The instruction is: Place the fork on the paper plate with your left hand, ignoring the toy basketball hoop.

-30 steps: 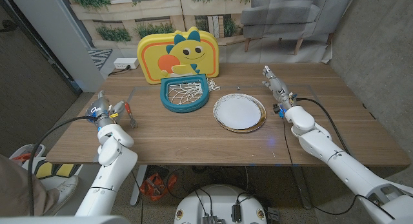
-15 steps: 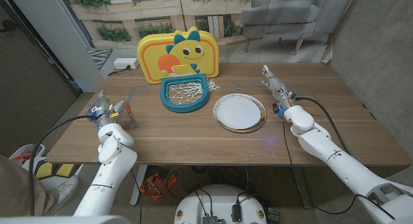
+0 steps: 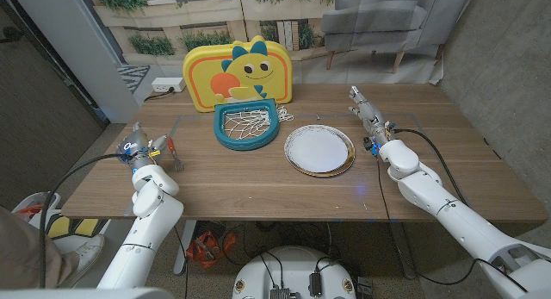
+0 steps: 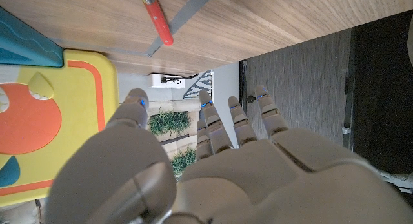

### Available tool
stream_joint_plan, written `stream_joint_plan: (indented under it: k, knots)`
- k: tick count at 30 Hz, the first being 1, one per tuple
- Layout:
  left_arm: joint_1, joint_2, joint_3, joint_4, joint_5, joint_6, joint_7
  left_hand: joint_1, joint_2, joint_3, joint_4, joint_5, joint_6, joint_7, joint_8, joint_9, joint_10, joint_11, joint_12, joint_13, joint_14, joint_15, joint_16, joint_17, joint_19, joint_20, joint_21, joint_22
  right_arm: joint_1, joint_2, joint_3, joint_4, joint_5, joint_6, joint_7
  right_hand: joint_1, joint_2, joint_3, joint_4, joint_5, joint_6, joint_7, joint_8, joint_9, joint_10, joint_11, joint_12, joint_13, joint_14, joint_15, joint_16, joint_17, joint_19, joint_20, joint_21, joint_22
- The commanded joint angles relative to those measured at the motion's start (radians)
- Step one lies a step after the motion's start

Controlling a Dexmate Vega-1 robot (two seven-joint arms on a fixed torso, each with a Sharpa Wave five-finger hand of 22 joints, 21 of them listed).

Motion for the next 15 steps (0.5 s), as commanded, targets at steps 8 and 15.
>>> stream_joint_plan:
  k: [8, 15]
  knots:
    - [-0.021, 0.012, 0.009, 0.033, -0.010, 0.018, -0.005, 0.007, 0.012, -0.005, -0.002, 0.006, 0.010, 0.005, 0.001, 0.004, 0.008, 0.002, -0.002, 0.004, 0.008, 0.002, -0.002, 0.003, 0.004, -0.001, -0.004, 0.002, 0.006, -0.004, -0.006, -0.003, -0.007, -0.001, -0.006, 0.016, 0.003, 0.005, -0.009, -0.004, 0.008, -0.001, -0.002, 0.005, 0.007, -0.004, -0.001, 0.003, 0.003, 0.000, -0.003, 0.001, 0.005, 0.000, 0.003, 0.005]
    - [-0.023, 0.021, 0.015, 0.040, -0.009, 0.030, -0.016, 0.011, 0.017, -0.007, -0.002, 0.006, 0.012, 0.004, 0.000, 0.004, 0.011, 0.002, -0.004, 0.006, 0.009, 0.001, -0.002, 0.003, 0.005, -0.002, -0.004, 0.002, 0.008, -0.003, -0.010, 0.000, -0.013, 0.006, -0.008, 0.020, 0.003, 0.006, -0.013, -0.004, 0.008, -0.001, -0.002, 0.005, 0.008, -0.003, -0.001, 0.003, 0.002, -0.001, -0.003, 0.001, 0.005, -0.001, 0.003, 0.005]
